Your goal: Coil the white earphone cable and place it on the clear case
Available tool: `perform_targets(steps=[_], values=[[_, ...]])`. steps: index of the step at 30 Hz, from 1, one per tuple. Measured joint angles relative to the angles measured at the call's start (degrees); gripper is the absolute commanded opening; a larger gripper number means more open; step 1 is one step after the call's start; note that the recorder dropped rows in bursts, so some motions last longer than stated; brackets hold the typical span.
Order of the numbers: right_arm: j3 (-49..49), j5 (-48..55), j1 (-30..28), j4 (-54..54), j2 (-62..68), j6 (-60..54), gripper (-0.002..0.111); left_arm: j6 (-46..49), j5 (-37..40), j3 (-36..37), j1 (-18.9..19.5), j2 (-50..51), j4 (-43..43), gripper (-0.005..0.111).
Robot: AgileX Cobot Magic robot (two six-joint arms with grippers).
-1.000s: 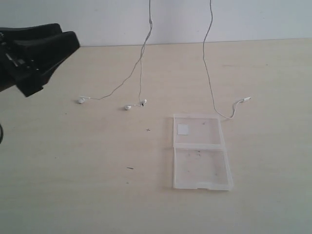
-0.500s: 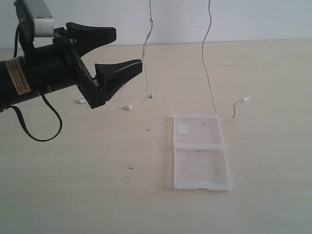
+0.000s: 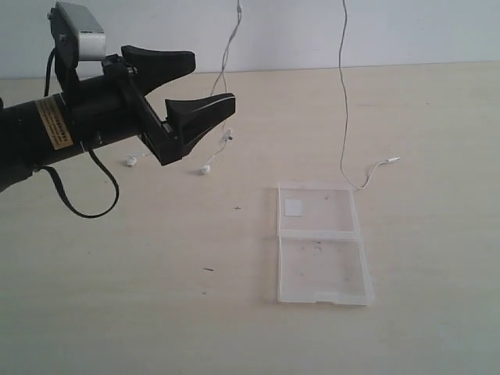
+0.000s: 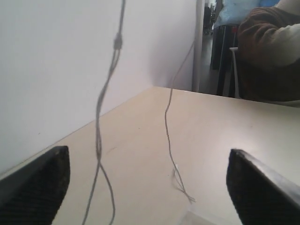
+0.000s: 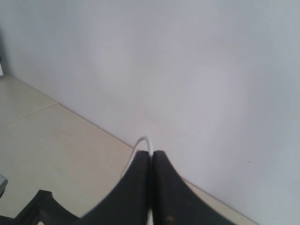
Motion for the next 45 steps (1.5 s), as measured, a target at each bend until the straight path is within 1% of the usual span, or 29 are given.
perform_targets(steps=[5,8,11,13,22,25,29,31,38,45], values=[[0.12,-0.83,0.00,0.00,0.35,0.00,0.000,0.00,-0.40,-2.17,-2.42,1.92,-0.76,0.086],[2.67,-4.65,0.00,0.20,0.29,0.00,0.000,0.00,-0.50,-3.38,-3.61,2.48,-0.76,0.086],[7.51,-10.01,0.00,0.20,-0.81,0.00,0.000,0.13,-0.50,-3.87,-3.73,2.50,-1.17,0.086],[9.68,-11.33,0.00,0.20,-1.76,-0.27,0.000,0.85,-0.50,-3.96,-3.73,2.50,-1.69,0.086],[11.07,-14.46,0.00,1.24,-2.51,-0.88,0.000,2.14,-0.35,-3.96,-3.84,2.50,-3.47,0.086],[11.52,-15.39,0.00,1.47,-2.51,-1.02,0.000,2.41,1.24,-4.35,-5.28,2.50,-5.83,0.086],[11.54,-15.62,0.00,1.47,-2.51,-1.02,0.000,3.22,7.63,-7.01,-8.38,2.88,-10.76,0.086],[11.54,-15.76,0.00,1.47,-2.51,-1.02,0.000,3.22,9.17,-8.70,-9.48,3.86,-12.66,0.086],[11.54,-15.86,0.00,1.47,-2.51,-1.02,0.000,3.35,11.80,-14.35,-13.13,8.82,-14.68,0.086],[11.54,-15.86,0.00,1.47,-2.51,-1.15,0.000,3.19,12.31,-16.86,-14.49,12.66,-18.68,0.086]])
